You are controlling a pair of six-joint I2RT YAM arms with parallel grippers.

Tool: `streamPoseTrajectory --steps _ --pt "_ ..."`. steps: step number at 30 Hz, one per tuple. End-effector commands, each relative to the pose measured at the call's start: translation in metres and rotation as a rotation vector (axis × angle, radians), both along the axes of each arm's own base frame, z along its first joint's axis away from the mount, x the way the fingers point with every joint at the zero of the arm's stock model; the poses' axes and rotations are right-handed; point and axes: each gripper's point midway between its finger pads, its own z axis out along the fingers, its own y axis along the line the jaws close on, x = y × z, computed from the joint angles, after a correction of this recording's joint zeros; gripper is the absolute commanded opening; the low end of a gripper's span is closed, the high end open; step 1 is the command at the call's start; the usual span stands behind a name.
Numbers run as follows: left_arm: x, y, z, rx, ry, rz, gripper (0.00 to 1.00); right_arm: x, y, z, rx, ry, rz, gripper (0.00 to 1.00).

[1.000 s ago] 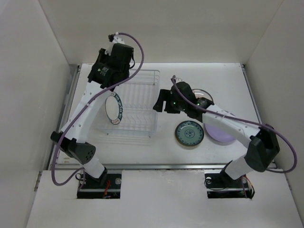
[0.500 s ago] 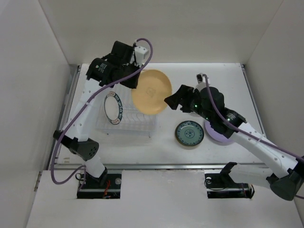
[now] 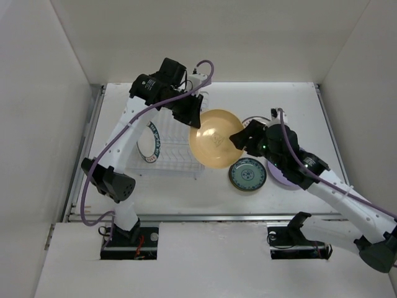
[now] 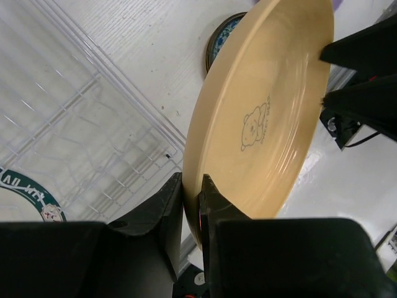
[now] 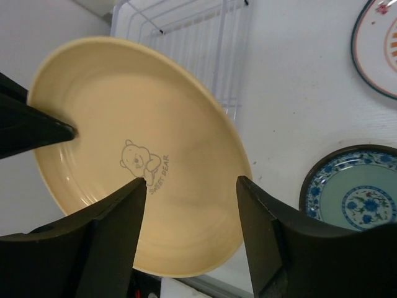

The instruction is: Unload the plates from the dish rack

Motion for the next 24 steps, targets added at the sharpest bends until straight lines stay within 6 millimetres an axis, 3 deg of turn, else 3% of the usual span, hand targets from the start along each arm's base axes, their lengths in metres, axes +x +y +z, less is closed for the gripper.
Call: streamPoseTrajectory --steps 1,3,6,10,14,15,18,19,21,23,24 --pt "-0.014 0.005 0.020 -0.043 -0.054 -0.022 0.00 -0.002 -0.040 -0.003 -0.111 0.021 -0.132 0.67" --pt "-0.010 0.013 0.012 0.006 -0.064 0.013 0.00 -0.005 -0.052 0.005 -0.160 0.022 -0.159 0.67" --pt "-0.013 0.011 0.010 -0.005 -0.049 -0.011 0.00 -0.006 -0.054 0.004 -0.218 0.042 -0.143 0.68" --pt "-0.015 0.009 0.014 -0.022 -0.060 -0.018 0.00 -0.007 -0.035 -0.023 -0.237 0.093 -0.051 0.71" --pt "-0.016 0.008 0.015 -0.030 -0.056 -0.024 0.00 0.000 -0.013 -0.034 -0.189 0.072 0.015 0.70" --pt "-0.018 0.009 0.014 -0.026 -0.048 -0.025 0.00 0.004 -0.013 -0.043 -0.202 0.089 0.007 0.63" --pt "-0.023 0.006 0.019 -0.054 -0.048 -0.053 0.00 0.007 -0.005 -0.044 -0.178 0.081 0.032 0.40" --pt "-0.024 0.007 0.016 -0.049 -0.038 -0.053 0.00 0.008 -0.004 -0.042 -0.172 0.074 0.031 0.19" --pt "-0.020 0.010 0.014 -0.024 -0.052 -0.032 0.00 0.007 -0.008 -0.039 -0.170 0.060 0.016 0.00" --pt "-0.010 0.018 0.011 0.021 -0.076 0.033 0.00 0.007 -0.015 -0.028 -0.144 0.038 -0.009 0.00" --pt "-0.004 0.021 0.010 0.037 -0.095 0.050 0.10 0.009 -0.021 -0.029 -0.140 0.039 -0.039 0.00"
